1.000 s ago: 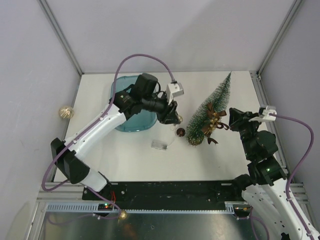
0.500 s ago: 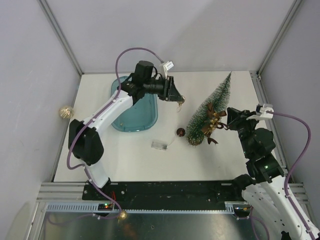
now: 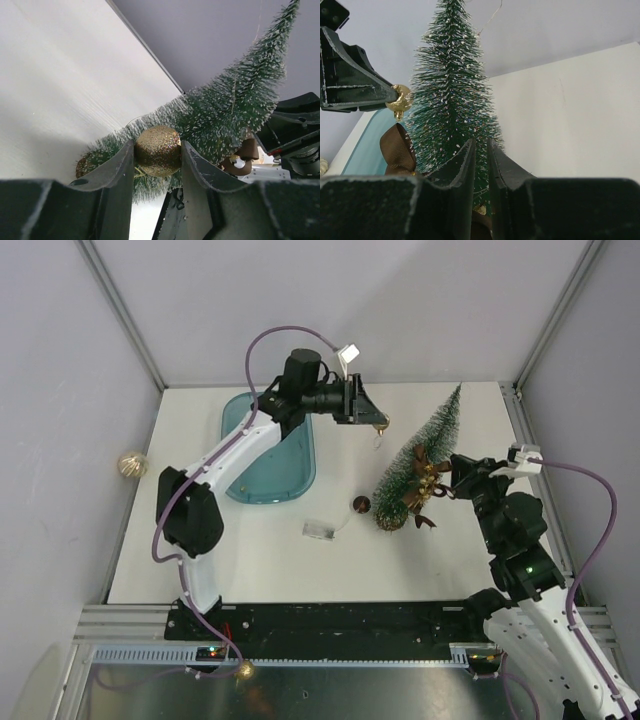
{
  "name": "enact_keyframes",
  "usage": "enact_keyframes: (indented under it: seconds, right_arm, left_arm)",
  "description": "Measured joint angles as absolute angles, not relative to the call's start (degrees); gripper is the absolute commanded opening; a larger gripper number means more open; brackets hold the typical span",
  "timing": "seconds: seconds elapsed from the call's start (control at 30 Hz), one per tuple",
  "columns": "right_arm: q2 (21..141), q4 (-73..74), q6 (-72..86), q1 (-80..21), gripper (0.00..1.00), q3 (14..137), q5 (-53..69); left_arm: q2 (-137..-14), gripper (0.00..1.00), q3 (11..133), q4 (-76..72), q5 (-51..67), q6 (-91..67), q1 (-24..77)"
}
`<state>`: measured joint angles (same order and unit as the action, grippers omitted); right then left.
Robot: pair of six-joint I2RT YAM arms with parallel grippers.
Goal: Decorate the small christmas tree
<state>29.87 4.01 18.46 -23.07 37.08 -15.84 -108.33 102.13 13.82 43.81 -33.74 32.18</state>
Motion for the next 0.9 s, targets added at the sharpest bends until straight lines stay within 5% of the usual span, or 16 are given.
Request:
enact_keyframes:
  seconds: [0.9]
  right_arm:
    - [31.48,2.85,18.44,-25.04,0.19,37.08,-15.75]
  left_arm:
    - [-111.31,0.17,107.50,11.22,45.69,-37.65,37.60]
